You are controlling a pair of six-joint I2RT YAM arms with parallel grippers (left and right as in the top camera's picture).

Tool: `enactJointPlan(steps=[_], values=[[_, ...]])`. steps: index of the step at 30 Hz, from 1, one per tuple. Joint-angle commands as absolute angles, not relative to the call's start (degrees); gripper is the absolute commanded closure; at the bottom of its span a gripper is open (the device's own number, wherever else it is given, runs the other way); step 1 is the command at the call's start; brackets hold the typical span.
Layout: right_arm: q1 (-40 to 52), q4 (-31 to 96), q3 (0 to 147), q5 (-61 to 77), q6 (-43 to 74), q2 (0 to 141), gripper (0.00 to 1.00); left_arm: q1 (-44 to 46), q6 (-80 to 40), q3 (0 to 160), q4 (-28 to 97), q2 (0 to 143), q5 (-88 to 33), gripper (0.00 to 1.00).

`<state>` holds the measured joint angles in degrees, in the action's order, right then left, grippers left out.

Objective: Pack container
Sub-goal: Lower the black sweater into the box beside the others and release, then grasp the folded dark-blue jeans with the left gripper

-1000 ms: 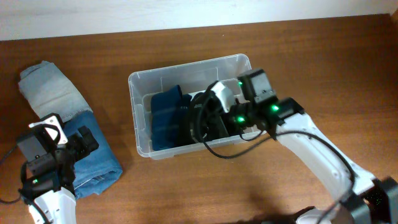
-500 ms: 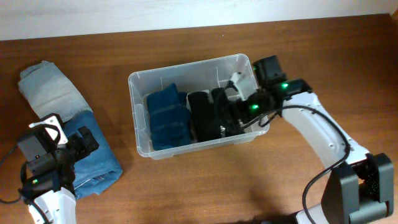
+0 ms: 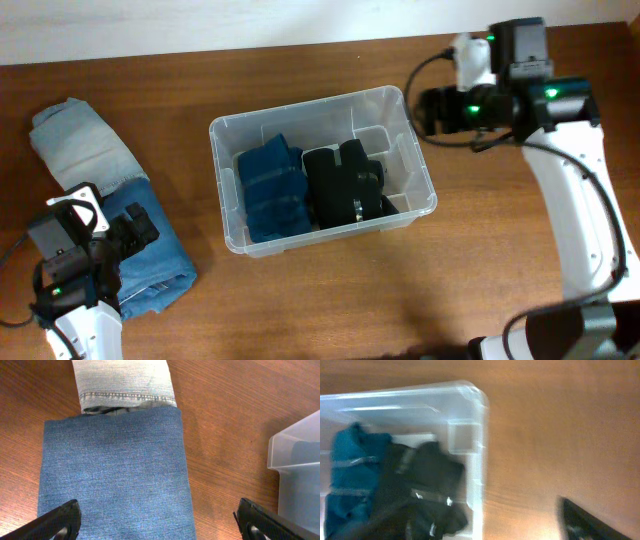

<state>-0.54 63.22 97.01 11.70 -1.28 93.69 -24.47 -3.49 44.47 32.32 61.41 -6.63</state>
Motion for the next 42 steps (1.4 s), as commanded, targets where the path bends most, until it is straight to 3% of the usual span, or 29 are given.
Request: enactJointPlan(steps=[1, 4, 14, 15, 18, 22, 25, 30, 33, 39, 42], values=[[-3.1, 66.2, 93.1, 9.8, 0.9, 98.1, 0.72, -24.8, -2.8, 45.1, 32.2, 61.5, -6.3, 0.01], [-2.9, 66.4, 89.1, 11.6, 0.2, 100.3, 0.75, -24.8, -2.8, 45.1, 32.7, 61.4, -6.2, 0.01], [-0.8, 66.5, 85.0, 23.8, -8.8, 101.3, 0.71, -24.8, -2.8, 45.1, 35.2, 61.4, -2.2, 0.00], [-0.8, 66.5, 85.0, 23.2, -8.8, 101.3, 0.68, -24.8, -2.8, 45.2, 35.2, 61.4, -2.1, 0.01], [-1.5, 66.9, 85.0, 16.8, -5.7, 101.3, 0.46, -25.4, -2.5, 45.3, 35.2, 61.4, -2.2, 0.01], [-4.3, 67.1, 85.0, 15.8, -5.1, 101.3, 0.39, -32.6, 1.7, 50.6, 39.8, 62.5, -7.5, 0.01], [-6.9, 67.1, 85.0, 17.1, -5.1, 101.3, 0.36, -42.8, 2.7, 63.2, 50.2, 69.6, -10.5, 0.01], [-7.2, 67.0, 85.0, 18.2, -5.1, 101.3, 0.35, -50.4, 2.3, 65.1, 50.2, 82.7, -17.6, 0.01], [-7.2, 67.1, 85.0, 18.2, -5.1, 101.3, 0.35, -51.4, 8.4, 65.1, 48.3, 95.7, -22.8, 0.01], [-7.2, 66.8, 85.0, 18.2, -5.1, 101.3, 0.35, -51.4, 17.8, 64.9, 48.1, 104.4, -33.2, 0.01], [-7.2, 66.7, 85.0, 18.2, -5.1, 101.3, 0.35, -51.4, 17.7, 64.6, 48.7, 106.3, -31.8, 0.02]])
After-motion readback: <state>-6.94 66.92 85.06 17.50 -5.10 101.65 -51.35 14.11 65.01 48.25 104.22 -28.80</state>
